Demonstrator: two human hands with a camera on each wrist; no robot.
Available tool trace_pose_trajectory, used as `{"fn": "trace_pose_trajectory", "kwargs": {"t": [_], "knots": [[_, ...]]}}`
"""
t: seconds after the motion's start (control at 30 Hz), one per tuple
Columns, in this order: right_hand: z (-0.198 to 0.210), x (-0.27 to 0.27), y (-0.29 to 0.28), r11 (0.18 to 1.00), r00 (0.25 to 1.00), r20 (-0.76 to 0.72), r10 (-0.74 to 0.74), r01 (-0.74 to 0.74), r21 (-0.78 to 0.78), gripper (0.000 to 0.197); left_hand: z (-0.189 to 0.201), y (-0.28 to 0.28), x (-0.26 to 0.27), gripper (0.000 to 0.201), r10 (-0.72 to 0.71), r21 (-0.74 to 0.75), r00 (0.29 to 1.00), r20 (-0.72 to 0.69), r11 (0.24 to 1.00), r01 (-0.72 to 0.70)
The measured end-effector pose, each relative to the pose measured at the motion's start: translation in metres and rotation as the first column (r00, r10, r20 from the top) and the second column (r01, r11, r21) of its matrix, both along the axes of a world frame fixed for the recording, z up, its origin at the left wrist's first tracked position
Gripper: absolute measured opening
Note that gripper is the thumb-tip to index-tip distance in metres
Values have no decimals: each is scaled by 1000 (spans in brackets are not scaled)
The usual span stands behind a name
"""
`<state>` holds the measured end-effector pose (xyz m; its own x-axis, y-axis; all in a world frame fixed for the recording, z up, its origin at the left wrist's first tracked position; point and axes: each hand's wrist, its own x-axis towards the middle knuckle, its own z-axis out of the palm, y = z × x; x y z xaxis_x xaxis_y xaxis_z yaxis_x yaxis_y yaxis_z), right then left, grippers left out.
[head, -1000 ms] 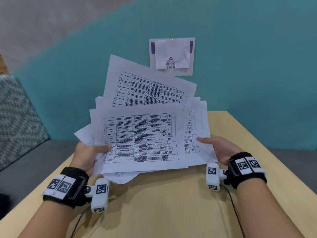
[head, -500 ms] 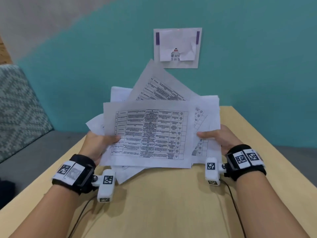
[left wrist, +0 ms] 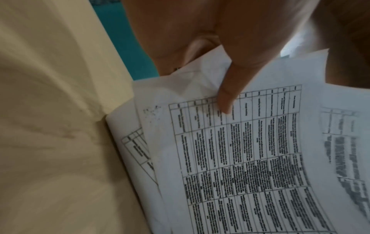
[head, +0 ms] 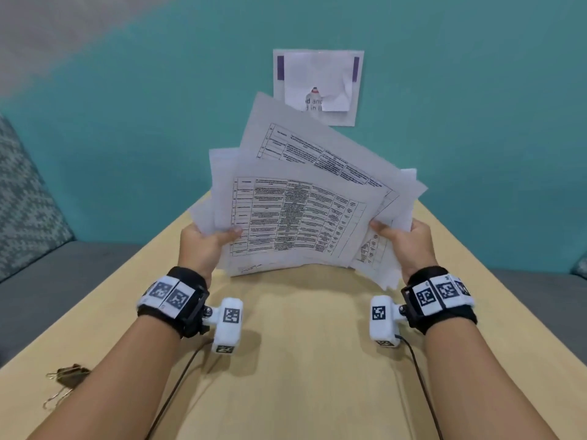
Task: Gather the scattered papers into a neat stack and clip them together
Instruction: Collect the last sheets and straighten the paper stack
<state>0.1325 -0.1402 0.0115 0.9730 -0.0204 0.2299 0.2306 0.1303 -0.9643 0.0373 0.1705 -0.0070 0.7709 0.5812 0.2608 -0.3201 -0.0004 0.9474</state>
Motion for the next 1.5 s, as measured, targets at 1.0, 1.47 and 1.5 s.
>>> {"fn": "trace_pose_trajectory", "kwargs": {"t": [1.0, 1.47, 1.5], "knots": [[15, -4, 17, 999, 1000, 4, -13, 13, -35, 13, 18, 10, 4, 40, -47, 14, 999, -19, 999, 48], [4, -6, 11, 996, 995, -85, 60, -65, -62, 31, 8, 10, 4, 43, -97, 7, 991, -90, 995, 98], [3, -6, 11, 995, 994, -89, 66, -73, -68, 29, 8, 9, 4, 41, -98, 6, 991, -95, 995, 99]]}}
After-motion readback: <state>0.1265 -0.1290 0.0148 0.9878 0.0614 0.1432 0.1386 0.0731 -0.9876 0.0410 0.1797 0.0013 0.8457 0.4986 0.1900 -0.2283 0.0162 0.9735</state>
